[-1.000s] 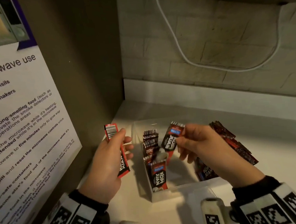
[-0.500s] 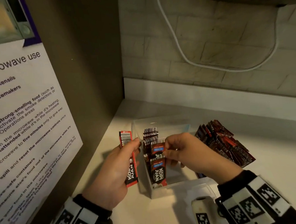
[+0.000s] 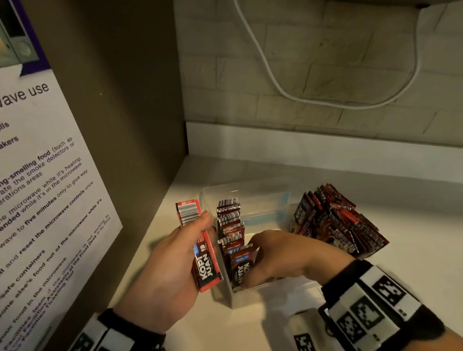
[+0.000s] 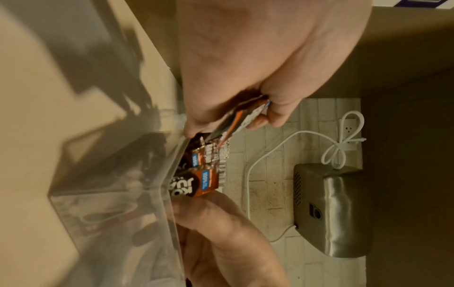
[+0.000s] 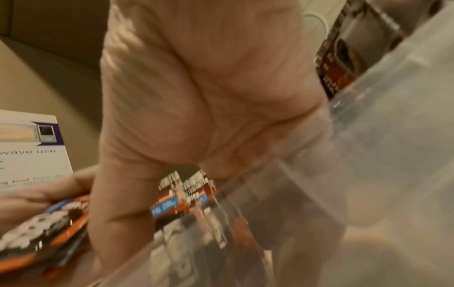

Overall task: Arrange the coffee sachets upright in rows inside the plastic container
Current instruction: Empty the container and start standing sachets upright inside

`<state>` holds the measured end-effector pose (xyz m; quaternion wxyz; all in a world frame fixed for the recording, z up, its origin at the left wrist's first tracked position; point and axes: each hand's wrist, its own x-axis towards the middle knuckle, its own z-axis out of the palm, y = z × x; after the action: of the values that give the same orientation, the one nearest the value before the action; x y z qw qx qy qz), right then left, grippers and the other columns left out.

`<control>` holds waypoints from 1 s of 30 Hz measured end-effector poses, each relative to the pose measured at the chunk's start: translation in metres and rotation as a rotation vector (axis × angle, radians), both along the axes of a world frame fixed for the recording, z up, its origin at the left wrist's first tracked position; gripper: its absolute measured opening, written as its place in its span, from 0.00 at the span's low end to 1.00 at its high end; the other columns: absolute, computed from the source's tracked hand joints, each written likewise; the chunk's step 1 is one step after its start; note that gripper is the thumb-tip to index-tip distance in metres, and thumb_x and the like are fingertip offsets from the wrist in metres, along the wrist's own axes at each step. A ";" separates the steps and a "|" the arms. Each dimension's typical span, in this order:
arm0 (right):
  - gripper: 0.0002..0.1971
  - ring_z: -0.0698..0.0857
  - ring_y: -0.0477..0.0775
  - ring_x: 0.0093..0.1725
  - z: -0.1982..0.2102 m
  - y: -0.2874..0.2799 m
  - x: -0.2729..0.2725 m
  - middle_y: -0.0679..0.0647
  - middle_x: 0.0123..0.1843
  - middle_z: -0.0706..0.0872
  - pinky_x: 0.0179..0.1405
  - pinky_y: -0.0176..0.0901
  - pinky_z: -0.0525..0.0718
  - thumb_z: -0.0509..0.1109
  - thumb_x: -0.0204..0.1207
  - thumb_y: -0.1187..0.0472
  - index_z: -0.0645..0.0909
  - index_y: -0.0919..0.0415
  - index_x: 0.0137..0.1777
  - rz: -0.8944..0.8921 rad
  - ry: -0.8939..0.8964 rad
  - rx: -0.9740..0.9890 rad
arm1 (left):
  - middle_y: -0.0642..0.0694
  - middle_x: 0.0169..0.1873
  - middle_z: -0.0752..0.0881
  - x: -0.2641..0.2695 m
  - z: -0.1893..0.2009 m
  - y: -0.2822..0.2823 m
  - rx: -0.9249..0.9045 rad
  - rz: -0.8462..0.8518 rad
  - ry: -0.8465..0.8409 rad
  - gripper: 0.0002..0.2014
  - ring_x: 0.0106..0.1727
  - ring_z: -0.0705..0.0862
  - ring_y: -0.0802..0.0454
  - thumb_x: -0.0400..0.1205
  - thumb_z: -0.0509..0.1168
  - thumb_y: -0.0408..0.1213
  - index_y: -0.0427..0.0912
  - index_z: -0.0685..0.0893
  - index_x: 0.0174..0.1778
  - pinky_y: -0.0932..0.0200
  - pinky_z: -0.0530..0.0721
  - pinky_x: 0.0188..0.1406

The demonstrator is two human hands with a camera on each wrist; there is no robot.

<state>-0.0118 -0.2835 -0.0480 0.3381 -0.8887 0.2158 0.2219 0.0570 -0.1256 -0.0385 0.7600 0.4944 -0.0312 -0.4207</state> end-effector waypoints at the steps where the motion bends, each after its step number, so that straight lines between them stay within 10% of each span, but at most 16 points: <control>1: 0.33 0.85 0.50 0.56 -0.003 0.001 0.003 0.49 0.55 0.88 0.62 0.50 0.83 0.82 0.54 0.44 0.83 0.56 0.59 0.012 -0.007 -0.016 | 0.44 0.36 0.92 -0.001 0.001 0.000 -0.008 -0.009 -0.005 0.13 0.30 0.91 0.54 0.84 0.62 0.42 0.37 0.85 0.54 0.62 0.83 0.19; 13: 0.14 0.88 0.51 0.46 -0.028 0.014 0.012 0.53 0.45 0.90 0.39 0.37 0.80 0.79 0.63 0.59 0.86 0.58 0.50 -0.074 -0.376 -0.178 | 0.29 0.56 0.87 -0.012 0.013 -0.017 -0.055 0.075 -0.032 0.22 0.49 0.88 0.39 0.77 0.67 0.43 0.34 0.81 0.65 0.46 0.88 0.48; 21: 0.22 0.84 0.55 0.57 -0.042 0.013 0.013 0.53 0.57 0.88 0.53 0.41 0.81 0.78 0.68 0.59 0.79 0.57 0.62 -0.074 -0.454 -0.163 | 0.35 0.46 0.88 -0.009 0.004 -0.021 -0.073 0.091 -0.068 0.18 0.41 0.88 0.44 0.81 0.66 0.41 0.34 0.82 0.62 0.51 0.88 0.40; 30: 0.26 0.85 0.56 0.57 -0.041 0.016 0.012 0.56 0.58 0.86 0.54 0.46 0.82 0.73 0.71 0.63 0.68 0.61 0.67 -0.047 -0.484 -0.063 | 0.28 0.54 0.87 -0.010 0.003 -0.029 -0.049 0.112 -0.058 0.26 0.50 0.86 0.39 0.70 0.69 0.44 0.33 0.84 0.61 0.44 0.84 0.57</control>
<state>-0.0002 -0.2673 -0.0886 0.3570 -0.9209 0.1561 -0.0125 0.0468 -0.1547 -0.0358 0.7931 0.4885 -0.0356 -0.3622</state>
